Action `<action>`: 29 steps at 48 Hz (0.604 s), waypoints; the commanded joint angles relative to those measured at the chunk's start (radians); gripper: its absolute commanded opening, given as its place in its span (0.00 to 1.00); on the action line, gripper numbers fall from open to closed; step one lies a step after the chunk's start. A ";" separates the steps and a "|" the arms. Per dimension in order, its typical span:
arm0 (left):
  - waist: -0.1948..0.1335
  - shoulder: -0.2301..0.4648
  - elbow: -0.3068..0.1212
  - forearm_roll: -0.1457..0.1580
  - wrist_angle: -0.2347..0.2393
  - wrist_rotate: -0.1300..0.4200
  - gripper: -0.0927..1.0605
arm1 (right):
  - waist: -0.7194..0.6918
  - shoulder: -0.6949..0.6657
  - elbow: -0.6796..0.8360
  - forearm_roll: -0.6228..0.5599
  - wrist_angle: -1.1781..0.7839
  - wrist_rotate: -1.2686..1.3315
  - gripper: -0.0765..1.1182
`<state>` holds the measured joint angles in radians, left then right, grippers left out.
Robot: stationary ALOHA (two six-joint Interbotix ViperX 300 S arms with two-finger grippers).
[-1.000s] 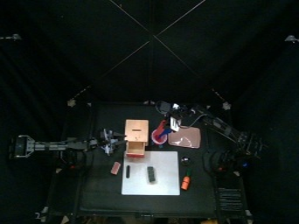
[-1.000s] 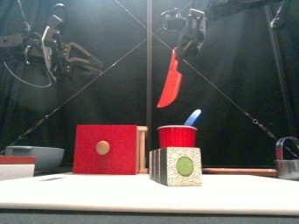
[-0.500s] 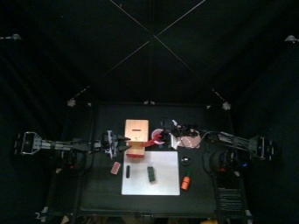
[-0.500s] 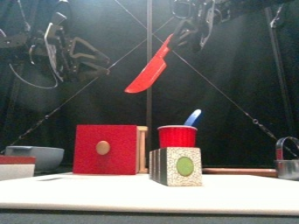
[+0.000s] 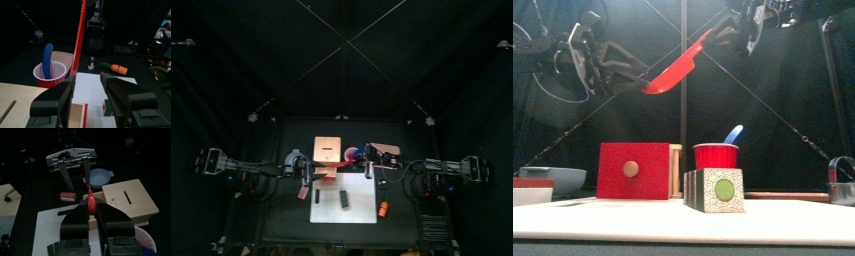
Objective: Place sushi on board then cut the sushi with the knife then place the pieces on the plate
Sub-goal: Grasp knife edge with left hand
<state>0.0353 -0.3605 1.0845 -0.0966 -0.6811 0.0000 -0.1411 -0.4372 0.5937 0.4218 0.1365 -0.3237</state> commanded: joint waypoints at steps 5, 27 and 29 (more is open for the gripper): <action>-0.003 -0.026 -0.032 0.002 -0.038 0.003 0.79 | 0.023 -0.018 0.006 0.034 -0.011 0.006 0.35; -0.014 -0.055 0.003 0.023 -0.066 0.002 0.79 | 0.026 -0.020 0.023 0.069 -0.015 0.002 0.35; -0.014 -0.052 0.006 0.025 -0.064 0.002 0.79 | 0.028 -0.020 0.018 0.067 -0.015 0.002 0.35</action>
<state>0.0230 -0.4172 1.1014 -0.0782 -0.7409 0.0015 -0.1166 -0.4372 0.6351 0.4878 0.1319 -0.3206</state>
